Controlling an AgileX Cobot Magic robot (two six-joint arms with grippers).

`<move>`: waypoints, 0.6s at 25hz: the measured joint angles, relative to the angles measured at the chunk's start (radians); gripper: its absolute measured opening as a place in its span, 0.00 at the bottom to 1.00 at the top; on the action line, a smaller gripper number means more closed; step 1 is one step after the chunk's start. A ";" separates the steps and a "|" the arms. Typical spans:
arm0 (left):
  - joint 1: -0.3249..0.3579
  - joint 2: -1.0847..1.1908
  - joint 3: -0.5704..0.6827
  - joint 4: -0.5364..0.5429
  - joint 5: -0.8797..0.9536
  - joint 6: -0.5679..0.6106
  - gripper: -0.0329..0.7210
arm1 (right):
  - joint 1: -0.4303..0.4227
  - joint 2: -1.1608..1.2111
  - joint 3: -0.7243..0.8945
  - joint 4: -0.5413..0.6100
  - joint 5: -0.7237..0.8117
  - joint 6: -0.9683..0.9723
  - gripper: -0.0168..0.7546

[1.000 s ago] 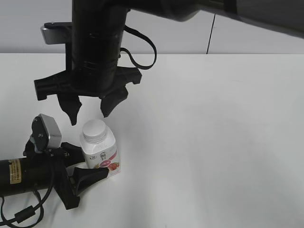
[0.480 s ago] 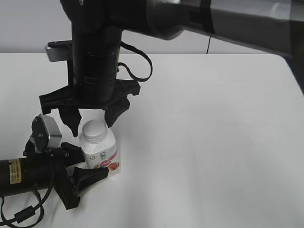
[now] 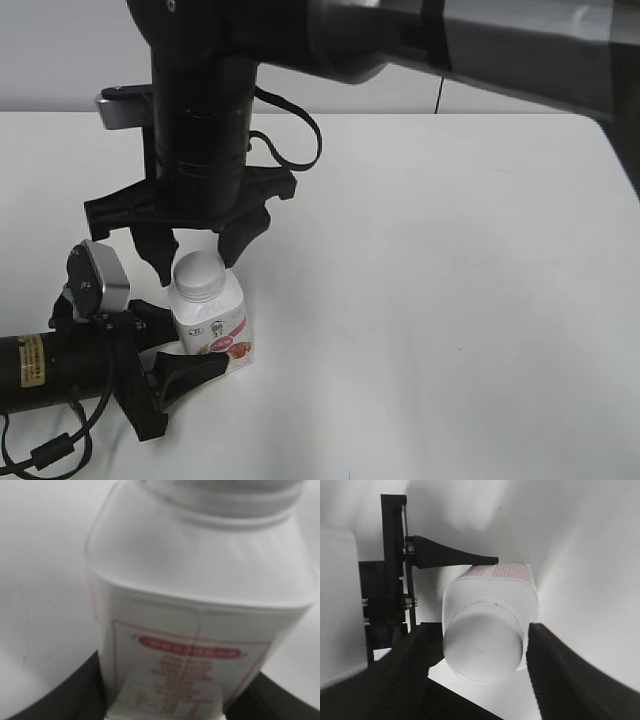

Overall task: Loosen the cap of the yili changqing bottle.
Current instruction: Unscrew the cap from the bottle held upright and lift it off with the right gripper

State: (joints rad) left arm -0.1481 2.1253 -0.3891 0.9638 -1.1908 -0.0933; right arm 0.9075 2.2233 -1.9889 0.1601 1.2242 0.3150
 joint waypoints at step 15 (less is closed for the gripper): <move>0.000 0.000 0.000 0.000 0.000 0.001 0.57 | 0.000 0.016 0.000 -0.005 0.000 0.000 0.54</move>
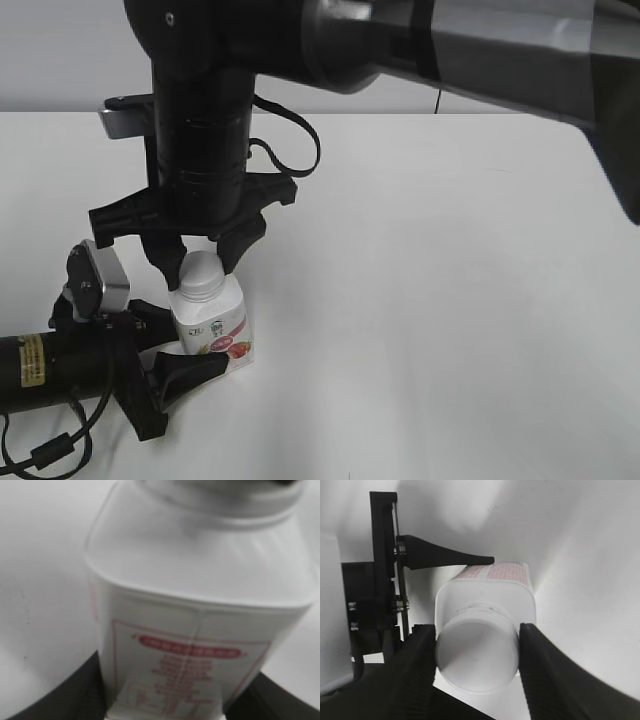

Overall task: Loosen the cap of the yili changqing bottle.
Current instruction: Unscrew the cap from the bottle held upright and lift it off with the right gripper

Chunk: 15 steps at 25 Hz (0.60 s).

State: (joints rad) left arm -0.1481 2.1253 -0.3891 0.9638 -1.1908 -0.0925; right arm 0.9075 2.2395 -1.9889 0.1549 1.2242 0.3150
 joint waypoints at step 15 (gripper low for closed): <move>0.000 0.000 0.000 -0.001 0.001 0.000 0.57 | 0.000 0.000 -0.002 0.000 0.000 -0.704 0.53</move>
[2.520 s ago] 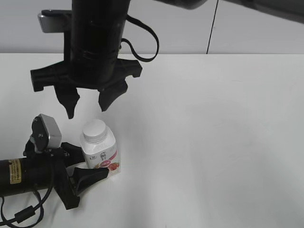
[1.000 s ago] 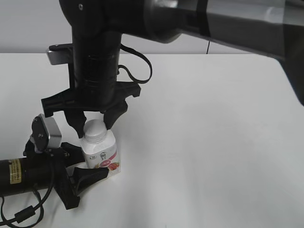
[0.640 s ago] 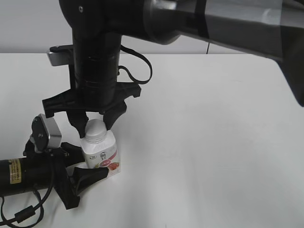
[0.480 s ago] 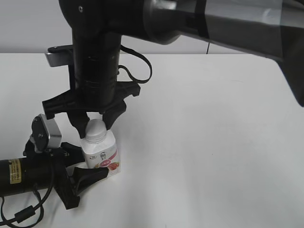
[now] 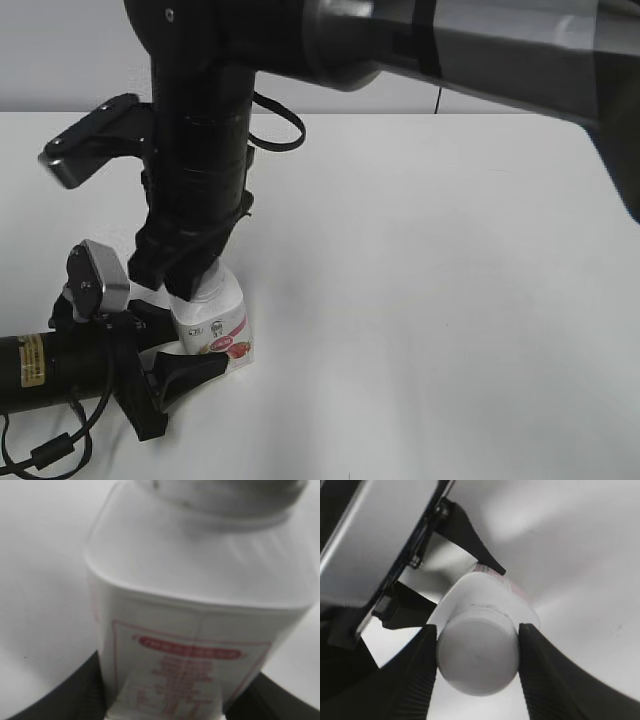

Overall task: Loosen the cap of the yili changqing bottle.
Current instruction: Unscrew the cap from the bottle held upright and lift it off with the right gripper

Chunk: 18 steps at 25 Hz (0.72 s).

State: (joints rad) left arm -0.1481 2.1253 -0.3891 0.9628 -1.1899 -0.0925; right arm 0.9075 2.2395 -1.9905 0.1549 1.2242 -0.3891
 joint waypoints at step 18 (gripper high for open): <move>0.000 0.000 0.000 -0.009 -0.002 -0.004 0.57 | 0.000 -0.002 -0.028 0.004 0.007 -0.636 0.53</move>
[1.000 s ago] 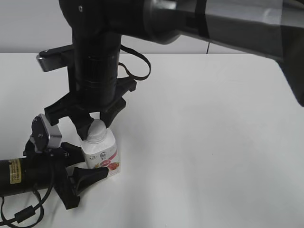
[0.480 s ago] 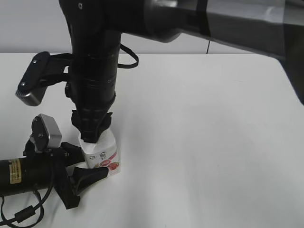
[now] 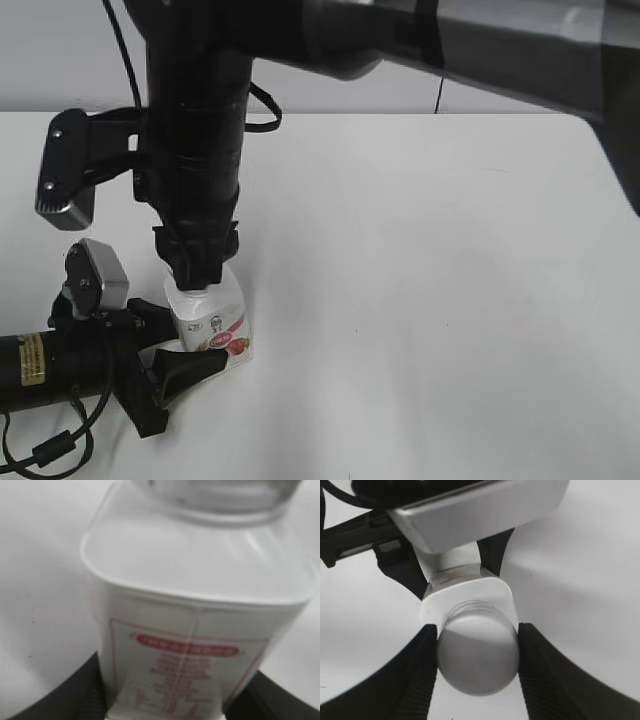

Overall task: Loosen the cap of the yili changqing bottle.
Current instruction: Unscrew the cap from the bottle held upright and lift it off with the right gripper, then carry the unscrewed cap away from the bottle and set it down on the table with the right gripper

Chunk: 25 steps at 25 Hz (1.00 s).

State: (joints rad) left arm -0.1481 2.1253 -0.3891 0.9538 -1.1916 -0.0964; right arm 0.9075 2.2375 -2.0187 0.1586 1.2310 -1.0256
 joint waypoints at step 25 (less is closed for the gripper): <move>0.000 0.000 0.000 0.002 0.000 0.002 0.57 | -0.001 -0.107 -0.006 -0.028 -0.004 0.825 0.52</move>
State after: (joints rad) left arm -0.1481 2.1253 -0.3891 0.9559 -1.1916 -0.0945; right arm 0.9063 2.1309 -2.0250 0.1303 1.2274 -0.2007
